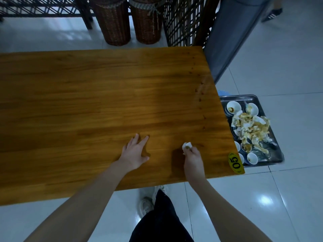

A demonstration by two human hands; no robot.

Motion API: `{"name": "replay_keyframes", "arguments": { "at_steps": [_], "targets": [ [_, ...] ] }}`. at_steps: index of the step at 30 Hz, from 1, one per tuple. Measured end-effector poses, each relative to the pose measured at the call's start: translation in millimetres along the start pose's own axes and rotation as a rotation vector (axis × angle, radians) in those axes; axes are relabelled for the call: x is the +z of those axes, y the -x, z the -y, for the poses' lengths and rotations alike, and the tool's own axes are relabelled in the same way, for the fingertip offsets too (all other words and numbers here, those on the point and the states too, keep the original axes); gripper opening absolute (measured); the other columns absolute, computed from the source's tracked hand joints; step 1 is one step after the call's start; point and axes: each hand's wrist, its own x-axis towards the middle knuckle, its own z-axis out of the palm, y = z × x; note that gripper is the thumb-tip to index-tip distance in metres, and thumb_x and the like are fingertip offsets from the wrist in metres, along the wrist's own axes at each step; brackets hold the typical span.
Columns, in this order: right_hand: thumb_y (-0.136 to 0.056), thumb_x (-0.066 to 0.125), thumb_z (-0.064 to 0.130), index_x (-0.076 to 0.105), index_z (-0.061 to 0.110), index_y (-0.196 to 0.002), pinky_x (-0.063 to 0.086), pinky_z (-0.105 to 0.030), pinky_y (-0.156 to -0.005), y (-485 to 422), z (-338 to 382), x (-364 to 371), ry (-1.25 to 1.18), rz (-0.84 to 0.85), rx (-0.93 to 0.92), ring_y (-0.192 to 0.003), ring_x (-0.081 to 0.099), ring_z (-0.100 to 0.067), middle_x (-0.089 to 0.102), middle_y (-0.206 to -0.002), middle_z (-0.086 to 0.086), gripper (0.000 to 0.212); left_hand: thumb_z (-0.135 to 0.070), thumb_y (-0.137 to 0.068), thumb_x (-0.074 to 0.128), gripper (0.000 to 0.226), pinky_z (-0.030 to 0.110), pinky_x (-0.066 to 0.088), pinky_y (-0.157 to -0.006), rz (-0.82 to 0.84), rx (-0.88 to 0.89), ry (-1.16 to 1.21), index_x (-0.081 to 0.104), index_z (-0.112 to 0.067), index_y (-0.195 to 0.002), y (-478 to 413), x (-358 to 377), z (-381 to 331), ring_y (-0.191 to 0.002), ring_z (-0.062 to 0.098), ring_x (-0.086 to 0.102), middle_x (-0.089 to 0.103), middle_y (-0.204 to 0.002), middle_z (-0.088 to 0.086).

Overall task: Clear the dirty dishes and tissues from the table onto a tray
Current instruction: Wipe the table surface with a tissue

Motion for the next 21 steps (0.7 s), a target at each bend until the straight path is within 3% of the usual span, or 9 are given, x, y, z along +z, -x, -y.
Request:
{"name": "replay_keyframes", "arguments": {
  "at_steps": [5, 9, 14, 16, 19, 21],
  "targets": [
    [-0.093, 0.045, -0.005, 0.055, 0.007, -0.129, 0.046, -0.025, -0.078, 2, -16, -7, 0.01, 0.017, -0.119, -0.098, 0.052, -0.022, 0.055, -0.116, -0.011, 0.039, -0.036, -0.09, 0.063, 0.085, 0.05, 0.012, -0.116, -0.008, 0.013, -0.018, 0.004, -0.035, -0.152, -1, 0, -9, -0.147, 0.029, 0.002, -0.006, -0.161, 0.007],
    [-0.094, 0.043, -0.004, 0.06, 0.006, -0.121, 0.048, -0.024, -0.074, -11, -43, -31, -0.04, -0.067, 0.086, -0.086, 0.054, -0.017, 0.055, -0.113, -0.01, 0.034, -0.035, -0.09, 0.063, 0.086, 0.051, 0.01, -0.116, -0.009, 0.022, -0.02, 0.003, -0.036, -0.152, 1, 3, -15, -0.148, 0.029, 0.001, -0.007, -0.161, 0.006],
    [-0.091, 0.052, -0.002, 0.063, -0.002, -0.115, 0.045, -0.031, -0.07, -16, -74, -52, -0.17, -0.226, 0.282, -0.089, 0.059, -0.032, 0.059, -0.106, -0.019, 0.026, -0.035, -0.09, 0.063, 0.086, 0.05, 0.009, -0.117, -0.008, 0.009, -0.021, 0.003, -0.036, -0.152, 2, 3, -13, -0.148, 0.029, 0.0, -0.008, -0.161, 0.006],
    [-0.092, 0.052, -0.002, 0.063, 0.001, -0.116, 0.045, -0.026, -0.07, -17, -64, -46, -0.189, -0.221, 0.315, -0.087, 0.059, -0.025, 0.06, -0.108, -0.016, 0.027, -0.035, -0.09, 0.063, 0.086, 0.05, 0.009, -0.117, -0.012, 0.012, -0.024, 0.002, -0.036, -0.152, 1, 2, -13, -0.148, 0.029, 0.0, -0.007, -0.161, 0.006],
    [-0.092, 0.05, -0.003, 0.064, 0.007, -0.114, 0.041, -0.013, -0.061, -16, -33, -26, -0.174, -0.152, 0.184, -0.079, 0.055, -0.011, 0.062, -0.106, -0.01, 0.028, -0.035, -0.09, 0.063, 0.087, 0.05, 0.01, -0.116, -0.026, 0.014, -0.021, 0.003, -0.036, -0.152, -2, 2, -16, -0.148, 0.029, 0.002, -0.007, -0.161, 0.005],
    [-0.092, 0.047, -0.003, 0.064, 0.008, -0.111, 0.045, -0.015, -0.061, -15, -11, -12, -0.156, -0.092, 0.059, -0.074, 0.053, -0.007, 0.06, -0.099, -0.004, 0.028, -0.036, -0.089, 0.064, 0.087, 0.05, 0.011, -0.116, -0.03, 0.012, -0.016, 0.003, -0.037, -0.152, -4, 0, -18, -0.148, 0.029, 0.002, -0.006, -0.161, 0.005]
  ]
}}
